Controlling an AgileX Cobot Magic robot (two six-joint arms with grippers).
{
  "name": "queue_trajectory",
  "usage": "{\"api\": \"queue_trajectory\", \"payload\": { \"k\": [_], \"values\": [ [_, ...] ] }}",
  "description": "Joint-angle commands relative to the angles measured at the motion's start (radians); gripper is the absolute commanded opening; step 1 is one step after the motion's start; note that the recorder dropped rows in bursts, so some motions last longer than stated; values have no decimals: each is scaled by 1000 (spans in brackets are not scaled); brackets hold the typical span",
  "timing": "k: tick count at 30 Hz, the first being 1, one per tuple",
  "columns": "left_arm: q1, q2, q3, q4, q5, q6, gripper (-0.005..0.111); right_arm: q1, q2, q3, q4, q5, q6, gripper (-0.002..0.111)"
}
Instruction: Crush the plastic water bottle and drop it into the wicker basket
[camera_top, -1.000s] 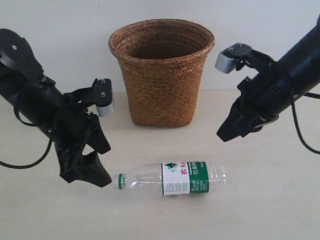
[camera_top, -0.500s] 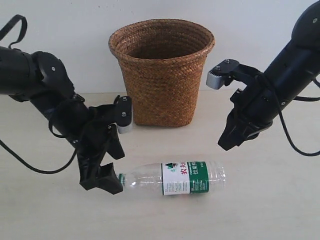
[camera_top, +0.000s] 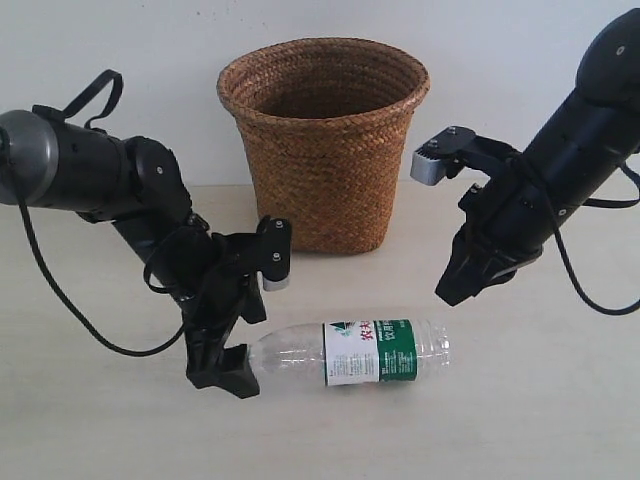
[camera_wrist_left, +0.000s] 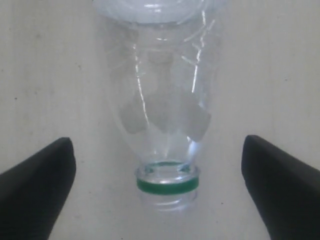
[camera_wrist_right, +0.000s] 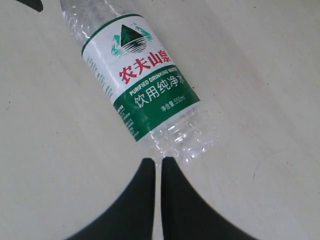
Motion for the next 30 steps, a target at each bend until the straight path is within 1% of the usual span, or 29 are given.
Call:
{"api": "queue_trajectory", "payload": {
  "k": [1, 3, 5, 6, 7, 10, 12, 15, 17, 20, 22, 25, 30],
  "values": [
    [-8, 30, -8, 1, -34, 0, 81, 3, 0, -5, -3, -4, 0, 0],
    [-8, 37, -8, -4, -56, 0, 79, 3, 0, -5, -3, -5, 0, 0],
    [-8, 45, -8, -4, -67, 0, 73, 3, 0, -5, -3, -6, 0, 0],
    [-8, 49, -8, -4, -67, 0, 62, 3, 0, -5, -3, -6, 0, 0],
    [-8, 58, -8, 3, -68, 4, 47, 3, 0, -5, -3, -6, 0, 0],
    [-8, 69, -8, 8, -68, 7, 22, 3, 0, -5, -3, -8, 0, 0],
    [-8, 72, -8, 37, -66, 7, 4, 3, 0, -5, -3, -10, 0, 0],
    [-8, 72, -8, 48, -51, -1, 4, 5, -4, -8, -3, 7, 25, 0],
    [-8, 72, -8, 48, -49, -1, 4, 5, -14, -27, -6, 38, 77, 0],
    [-8, 72, -8, 48, -47, -8, 4, 12, -13, -88, -33, 126, 240, 0],
    [-8, 72, -8, 50, -44, -16, 4, 35, -9, -109, -96, 167, 306, 0],
    [-8, 72, -8, 50, -44, -16, 4, 79, 2, -109, -177, 146, 368, 0],
    [-8, 72, -8, 52, -44, -20, 4, 146, 53, -109, -179, 33, 373, 0]
  ]
}}
